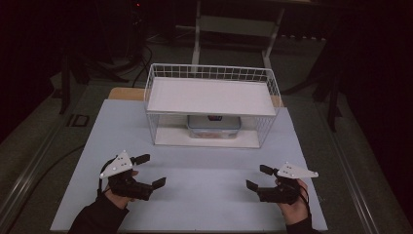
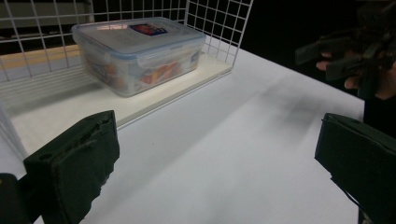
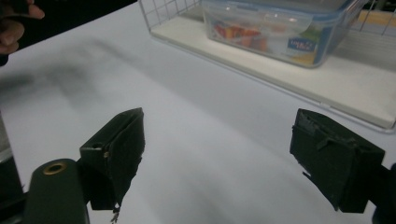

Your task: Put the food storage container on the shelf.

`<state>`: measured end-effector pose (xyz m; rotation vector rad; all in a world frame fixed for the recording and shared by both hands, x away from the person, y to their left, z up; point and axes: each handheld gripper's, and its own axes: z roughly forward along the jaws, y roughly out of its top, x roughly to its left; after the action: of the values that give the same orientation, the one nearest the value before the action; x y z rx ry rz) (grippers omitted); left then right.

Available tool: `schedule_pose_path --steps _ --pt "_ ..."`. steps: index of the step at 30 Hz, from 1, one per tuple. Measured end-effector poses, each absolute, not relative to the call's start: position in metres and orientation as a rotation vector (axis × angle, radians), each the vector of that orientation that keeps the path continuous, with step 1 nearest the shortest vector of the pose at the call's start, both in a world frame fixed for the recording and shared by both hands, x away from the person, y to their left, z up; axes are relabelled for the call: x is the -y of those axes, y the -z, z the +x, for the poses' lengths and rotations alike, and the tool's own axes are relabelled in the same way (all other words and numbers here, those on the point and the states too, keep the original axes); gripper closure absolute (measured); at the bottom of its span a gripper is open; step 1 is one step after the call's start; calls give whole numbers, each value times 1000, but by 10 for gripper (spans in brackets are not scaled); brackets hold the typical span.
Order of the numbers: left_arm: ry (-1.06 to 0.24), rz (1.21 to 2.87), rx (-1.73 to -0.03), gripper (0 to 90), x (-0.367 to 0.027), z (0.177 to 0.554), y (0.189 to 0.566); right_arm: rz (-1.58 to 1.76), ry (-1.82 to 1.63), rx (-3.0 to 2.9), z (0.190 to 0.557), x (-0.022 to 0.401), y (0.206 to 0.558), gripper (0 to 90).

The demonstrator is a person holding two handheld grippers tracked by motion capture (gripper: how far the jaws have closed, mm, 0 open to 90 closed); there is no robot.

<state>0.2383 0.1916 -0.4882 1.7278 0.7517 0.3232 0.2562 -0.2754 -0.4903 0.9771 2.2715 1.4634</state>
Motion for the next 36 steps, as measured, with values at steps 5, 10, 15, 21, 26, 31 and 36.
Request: schedule_pose_path --steps 5,10,15,21,26,31,36 --pt "-309 1740 -770 0 -196 234 493 963 -1464 -2268 251 282 492 172" --pt "-318 1757 -770 0 -197 230 496 945 -1460 -2269 246 287 494 165" --pt "-314 1761 -767 0 -198 227 499 942 -1445 -2287 243 293 498 165" --pt "-312 1759 -775 0 -199 227 502 975 -1434 -2296 241 298 500 165" --pt "-312 1757 -772 0 -199 227 503 994 -1423 -2314 243 299 504 166" --pt "-309 1750 -767 0 -199 228 504 998 -1393 -2346 246 296 508 167" --pt "-300 1751 -770 0 -198 229 505 1009 -1390 -2352 248 297 510 168"
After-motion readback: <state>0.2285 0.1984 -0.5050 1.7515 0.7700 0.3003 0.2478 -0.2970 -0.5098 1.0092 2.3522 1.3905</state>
